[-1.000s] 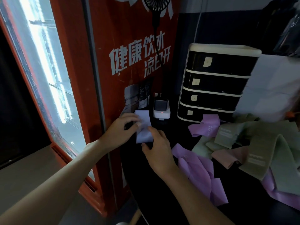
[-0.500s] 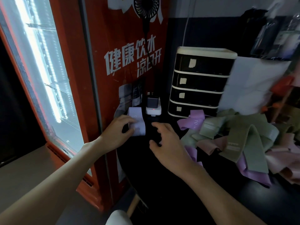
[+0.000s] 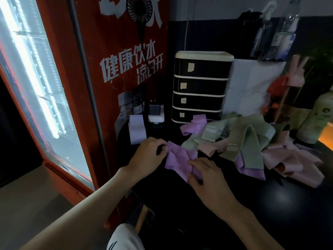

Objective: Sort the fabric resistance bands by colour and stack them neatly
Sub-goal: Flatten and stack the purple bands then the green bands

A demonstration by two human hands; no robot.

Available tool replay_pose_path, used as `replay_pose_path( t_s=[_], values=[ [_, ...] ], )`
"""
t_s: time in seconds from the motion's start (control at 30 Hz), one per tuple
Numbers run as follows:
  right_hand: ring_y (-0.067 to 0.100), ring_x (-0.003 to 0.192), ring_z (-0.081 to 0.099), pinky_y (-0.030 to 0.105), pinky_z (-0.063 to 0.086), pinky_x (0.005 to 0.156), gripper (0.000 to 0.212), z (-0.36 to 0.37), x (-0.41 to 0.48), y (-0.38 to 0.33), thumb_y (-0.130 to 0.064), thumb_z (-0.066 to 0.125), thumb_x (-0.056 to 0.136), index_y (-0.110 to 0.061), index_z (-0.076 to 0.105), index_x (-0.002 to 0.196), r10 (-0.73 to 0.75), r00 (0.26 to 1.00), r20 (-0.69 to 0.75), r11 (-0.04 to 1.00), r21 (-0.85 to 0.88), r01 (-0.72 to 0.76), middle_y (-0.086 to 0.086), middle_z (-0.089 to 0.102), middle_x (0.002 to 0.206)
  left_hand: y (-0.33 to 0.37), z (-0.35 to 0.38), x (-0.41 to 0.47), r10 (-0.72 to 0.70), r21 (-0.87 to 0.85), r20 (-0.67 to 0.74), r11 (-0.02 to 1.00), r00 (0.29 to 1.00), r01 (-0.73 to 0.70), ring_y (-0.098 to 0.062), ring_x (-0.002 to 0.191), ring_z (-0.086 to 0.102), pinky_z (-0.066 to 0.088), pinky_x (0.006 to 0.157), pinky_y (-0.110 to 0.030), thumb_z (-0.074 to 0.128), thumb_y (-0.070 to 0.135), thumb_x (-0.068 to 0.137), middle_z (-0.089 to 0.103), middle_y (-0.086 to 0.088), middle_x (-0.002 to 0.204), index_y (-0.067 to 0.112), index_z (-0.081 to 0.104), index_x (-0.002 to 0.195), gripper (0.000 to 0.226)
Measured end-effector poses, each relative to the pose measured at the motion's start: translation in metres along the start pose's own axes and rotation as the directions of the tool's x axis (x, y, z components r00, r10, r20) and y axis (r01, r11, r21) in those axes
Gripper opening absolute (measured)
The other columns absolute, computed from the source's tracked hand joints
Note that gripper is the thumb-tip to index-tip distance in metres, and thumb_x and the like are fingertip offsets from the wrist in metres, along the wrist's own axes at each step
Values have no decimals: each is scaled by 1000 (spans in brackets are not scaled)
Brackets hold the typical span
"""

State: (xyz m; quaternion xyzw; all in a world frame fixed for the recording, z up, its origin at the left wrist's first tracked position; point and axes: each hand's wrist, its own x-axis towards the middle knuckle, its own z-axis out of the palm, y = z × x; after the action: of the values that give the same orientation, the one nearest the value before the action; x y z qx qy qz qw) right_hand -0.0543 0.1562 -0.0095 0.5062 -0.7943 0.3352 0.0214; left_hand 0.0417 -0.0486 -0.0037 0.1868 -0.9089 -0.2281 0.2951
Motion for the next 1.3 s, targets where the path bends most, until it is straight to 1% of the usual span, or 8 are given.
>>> replay_pose_path(
  t_s=[0.17, 0.37, 0.5, 0.63, 0.83, 1.03, 1.17, 1.3],
  values=[
    [20, 99, 54, 39, 45, 84, 28, -2, 0, -1, -30, 53, 83, -22, 65, 107, 10, 1000, 24, 999, -36, -10, -5, 60, 106, 9, 6, 4, -146, 65, 112, 988, 983, 140, -26, 97, 64, 51, 87, -46, 46, 39, 89, 69, -2, 102, 16, 74, 93, 37],
    [19, 95, 55, 37, 47, 82, 27, 0, 0, 3, -31, 50, 77, -21, 66, 96, 49, 999, -13, 999, 22, -49, -5, 61, 99, 15, 7, 13, -195, -69, 141, 976, 970, 206, -16, 103, 60, 45, 94, -28, 49, 10, 100, 63, -4, 109, 4, 72, 101, 24],
    [18, 89, 53, 39, 48, 81, 20, 0, 0, 3, -28, 52, 78, -21, 65, 92, 49, 999, -19, 997, 61, -48, -6, 59, 94, 21, 7, 13, -260, -19, 184, 963, 948, 267, -22, 83, 62, 50, 84, -38, 45, 34, 90, 67, -12, 87, 2, 66, 77, 40],
    [18, 87, 53, 40, 48, 81, 21, -2, -1, 2, -30, 49, 76, -20, 65, 85, 75, 997, -24, 992, 101, -72, -5, 58, 89, 18, 10, 15, -283, 55, 211, 959, 936, 277, -19, 103, 58, 41, 96, -38, 42, 37, 90, 61, 1, 110, 8, 70, 91, 40],
    [15, 88, 55, 27, 47, 80, 14, -6, -2, 2, -15, 57, 79, -15, 67, 89, 105, 989, -100, 970, 230, -79, -3, 60, 91, 31, -8, 12, -37, -146, 17, 989, 999, 39, 3, 99, 56, 37, 88, -2, 55, -2, 96, 58, 3, 111, -4, 70, 110, 21],
    [10, 92, 60, 22, 49, 83, 23, -25, 1, -7, 1, 61, 87, -22, 60, 95, 195, 955, -223, 873, 483, -66, -6, 64, 96, 89, -58, 11, 136, -299, -212, 934, 968, -197, 1, 94, 63, 49, 84, -12, 65, -7, 88, 65, 6, 104, 4, 74, 100, 18],
    [-12, 92, 59, 7, 46, 77, 31, -65, 16, -37, -3, 63, 90, -27, 55, 107, 162, 972, -171, 758, 652, -11, -16, 62, 105, 125, -83, 19, 246, -290, -251, 903, 936, -316, -7, 94, 66, 53, 83, -18, 66, -7, 88, 70, -3, 104, 6, 76, 97, 19],
    [7, 107, 63, 33, 49, 94, 33, -95, 31, -54, -21, 68, 90, -22, 59, 121, 96, 988, -124, 714, 700, 18, -8, 69, 111, 153, -100, 25, 317, -319, -273, 861, 909, -396, -11, 94, 68, 54, 82, -20, 66, -8, 88, 70, -5, 105, 6, 75, 98, 19]
  ],
)
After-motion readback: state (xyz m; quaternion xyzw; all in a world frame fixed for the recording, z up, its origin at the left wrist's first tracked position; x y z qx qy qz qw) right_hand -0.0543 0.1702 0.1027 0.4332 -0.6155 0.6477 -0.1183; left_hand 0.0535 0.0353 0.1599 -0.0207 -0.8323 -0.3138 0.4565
